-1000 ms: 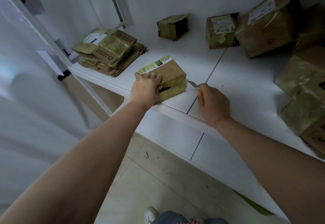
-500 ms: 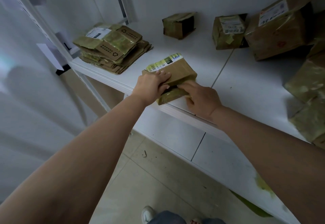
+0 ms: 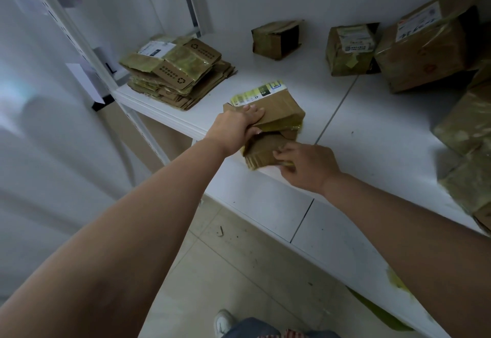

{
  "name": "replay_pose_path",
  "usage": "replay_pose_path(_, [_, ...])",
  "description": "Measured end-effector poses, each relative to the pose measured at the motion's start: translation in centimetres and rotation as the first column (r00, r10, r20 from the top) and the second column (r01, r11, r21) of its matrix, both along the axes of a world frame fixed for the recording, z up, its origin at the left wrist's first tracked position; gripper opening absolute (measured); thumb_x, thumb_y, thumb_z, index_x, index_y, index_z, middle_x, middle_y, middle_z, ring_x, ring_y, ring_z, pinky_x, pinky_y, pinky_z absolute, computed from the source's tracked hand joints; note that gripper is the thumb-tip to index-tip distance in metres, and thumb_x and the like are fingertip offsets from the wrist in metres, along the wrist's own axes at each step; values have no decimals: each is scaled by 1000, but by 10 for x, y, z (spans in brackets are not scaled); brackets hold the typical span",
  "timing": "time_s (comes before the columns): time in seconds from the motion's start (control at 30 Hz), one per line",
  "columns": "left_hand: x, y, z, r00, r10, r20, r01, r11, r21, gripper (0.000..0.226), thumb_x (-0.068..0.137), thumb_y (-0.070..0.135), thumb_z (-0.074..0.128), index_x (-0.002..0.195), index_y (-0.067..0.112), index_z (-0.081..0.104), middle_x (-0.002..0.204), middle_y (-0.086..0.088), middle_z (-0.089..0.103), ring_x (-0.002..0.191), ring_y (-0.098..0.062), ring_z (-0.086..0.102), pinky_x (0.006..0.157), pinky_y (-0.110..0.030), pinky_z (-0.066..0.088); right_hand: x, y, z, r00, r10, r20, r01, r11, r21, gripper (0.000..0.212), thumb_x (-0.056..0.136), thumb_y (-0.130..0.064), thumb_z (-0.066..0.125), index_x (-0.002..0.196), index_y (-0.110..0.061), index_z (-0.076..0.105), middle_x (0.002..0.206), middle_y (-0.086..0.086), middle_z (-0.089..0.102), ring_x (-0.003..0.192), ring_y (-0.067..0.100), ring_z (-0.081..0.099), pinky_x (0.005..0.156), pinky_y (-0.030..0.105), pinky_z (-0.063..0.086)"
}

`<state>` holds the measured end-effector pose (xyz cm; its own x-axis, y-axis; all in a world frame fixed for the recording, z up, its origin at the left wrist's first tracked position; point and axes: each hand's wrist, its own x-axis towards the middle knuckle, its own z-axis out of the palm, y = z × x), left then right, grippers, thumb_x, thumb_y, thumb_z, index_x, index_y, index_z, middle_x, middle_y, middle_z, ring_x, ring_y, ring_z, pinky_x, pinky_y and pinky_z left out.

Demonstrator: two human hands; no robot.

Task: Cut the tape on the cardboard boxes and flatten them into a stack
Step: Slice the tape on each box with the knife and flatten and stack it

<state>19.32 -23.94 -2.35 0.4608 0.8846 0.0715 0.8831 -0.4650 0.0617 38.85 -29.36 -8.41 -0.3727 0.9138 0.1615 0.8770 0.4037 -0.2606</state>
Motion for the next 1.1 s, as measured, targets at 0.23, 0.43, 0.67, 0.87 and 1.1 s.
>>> replay_pose_path(0.23, [5, -7, -2, 998, 42, 40, -40, 999, -35, 55, 99, 32, 49, 150, 22, 31, 156, -4, 30, 145, -22, 25, 112, -38, 29, 8, -7, 14, 995, -19, 94, 29, 995, -99, 40, 96, -50, 41, 134, -43, 48, 134, -7, 56, 112, 22, 59, 89, 31, 44])
replay_pose_path(0.43, [18, -23, -12, 985, 131, 111, -134, 991, 22, 72, 85, 24, 71, 146, 21, 33, 156, -4, 29, 145, -21, 23, 113, -36, 28, 19, -5, 17, 975, -137, -175, 175, 958, 226, 24, 88, -27, 61, 110, -21, 67, 98, 3, 71, 78, 31, 65, 64, 29, 44])
replay_pose_path(0.67, [19, -27, -19, 983, 152, 107, -164, 981, 107, 69, 86, 5, 66, 146, 17, 33, 157, -5, 27, 147, -20, 20, 114, -33, 27, 11, 16, 23, 977, -200, -71, 212, 908, 363, 58, 79, -29, 73, 131, -16, 51, 136, 5, 49, 61, 28, 59, 51, 25, 36])
replay_pose_path(0.87, [16, -26, -22, 980, 133, 148, -156, 975, 156, 59, 89, 7, 63, 143, 16, 40, 155, -6, 32, 145, -20, 24, 114, -30, 26, -9, 27, 28, 962, -273, 20, 262, 941, 213, 48, 83, -34, 69, 120, -16, 46, 125, 3, 44, 71, 27, 57, 55, 29, 32])
replay_pose_path(1.1, [17, -21, -24, 984, 100, 146, -125, 977, 173, 60, 89, 8, 62, 144, 17, 39, 155, -5, 31, 145, -19, 24, 114, -30, 25, -13, 36, 24, 959, -281, 36, 263, 931, 254, 25, 82, -15, 68, 99, -9, 50, 101, 11, 51, 48, 25, 33, 46, 21, 8])
